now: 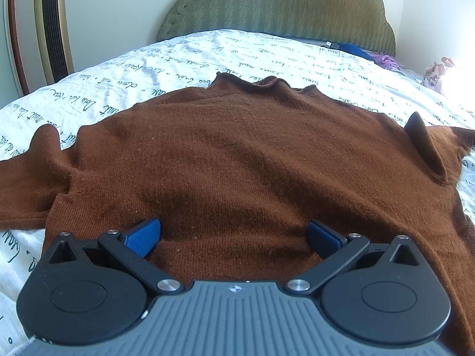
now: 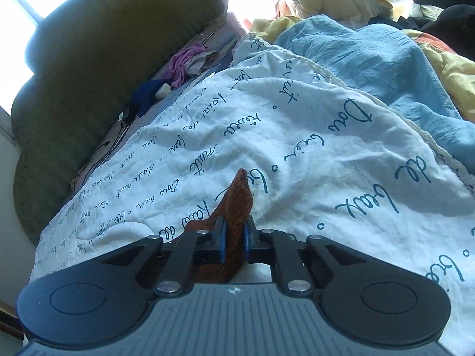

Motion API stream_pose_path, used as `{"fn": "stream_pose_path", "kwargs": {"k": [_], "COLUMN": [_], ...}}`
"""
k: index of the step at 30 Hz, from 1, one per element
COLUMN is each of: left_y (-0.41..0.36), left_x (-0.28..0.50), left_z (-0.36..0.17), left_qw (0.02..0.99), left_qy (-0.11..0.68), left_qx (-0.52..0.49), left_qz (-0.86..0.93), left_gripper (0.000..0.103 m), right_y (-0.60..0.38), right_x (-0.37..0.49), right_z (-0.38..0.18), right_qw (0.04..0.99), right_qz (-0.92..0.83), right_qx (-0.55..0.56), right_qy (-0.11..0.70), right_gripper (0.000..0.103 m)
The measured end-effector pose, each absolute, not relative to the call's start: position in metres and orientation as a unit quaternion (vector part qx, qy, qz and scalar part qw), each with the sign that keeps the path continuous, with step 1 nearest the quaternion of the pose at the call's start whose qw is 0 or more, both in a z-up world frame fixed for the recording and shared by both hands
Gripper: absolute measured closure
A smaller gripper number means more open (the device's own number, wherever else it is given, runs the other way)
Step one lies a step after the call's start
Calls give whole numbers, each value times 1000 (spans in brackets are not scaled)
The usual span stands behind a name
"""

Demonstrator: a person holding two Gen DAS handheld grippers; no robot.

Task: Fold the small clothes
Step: 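Grasp the brown sweater's sleeve cuff with the right gripper, then lift the sleeve and lay it across the sweater body, open right gripper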

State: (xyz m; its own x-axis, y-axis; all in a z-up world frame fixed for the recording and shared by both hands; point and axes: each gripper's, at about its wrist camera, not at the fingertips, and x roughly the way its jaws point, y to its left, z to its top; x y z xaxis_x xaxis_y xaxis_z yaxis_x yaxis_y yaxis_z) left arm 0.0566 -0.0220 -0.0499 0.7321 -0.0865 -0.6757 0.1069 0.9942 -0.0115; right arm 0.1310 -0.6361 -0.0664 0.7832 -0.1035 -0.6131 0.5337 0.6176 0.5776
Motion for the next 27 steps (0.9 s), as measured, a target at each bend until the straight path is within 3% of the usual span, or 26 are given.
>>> {"fn": "stream_pose_path", "kwargs": {"k": [21, 27], "left_y": [-21, -19], "left_x": [55, 51], "left_z": [-50, -46], "left_qw": [930, 921], "left_qy": [362, 380], "left_qx": [15, 29], "left_qz": [-55, -73], "left_gripper": [0, 0], "right_y": [-653, -653], "right_x": [92, 84], "right_z": [105, 104], "right_qw": [907, 899], "right_qz": [-240, -254], "right_qx": [243, 228], "right_qy": [247, 273], "right_gripper": [95, 95]}}
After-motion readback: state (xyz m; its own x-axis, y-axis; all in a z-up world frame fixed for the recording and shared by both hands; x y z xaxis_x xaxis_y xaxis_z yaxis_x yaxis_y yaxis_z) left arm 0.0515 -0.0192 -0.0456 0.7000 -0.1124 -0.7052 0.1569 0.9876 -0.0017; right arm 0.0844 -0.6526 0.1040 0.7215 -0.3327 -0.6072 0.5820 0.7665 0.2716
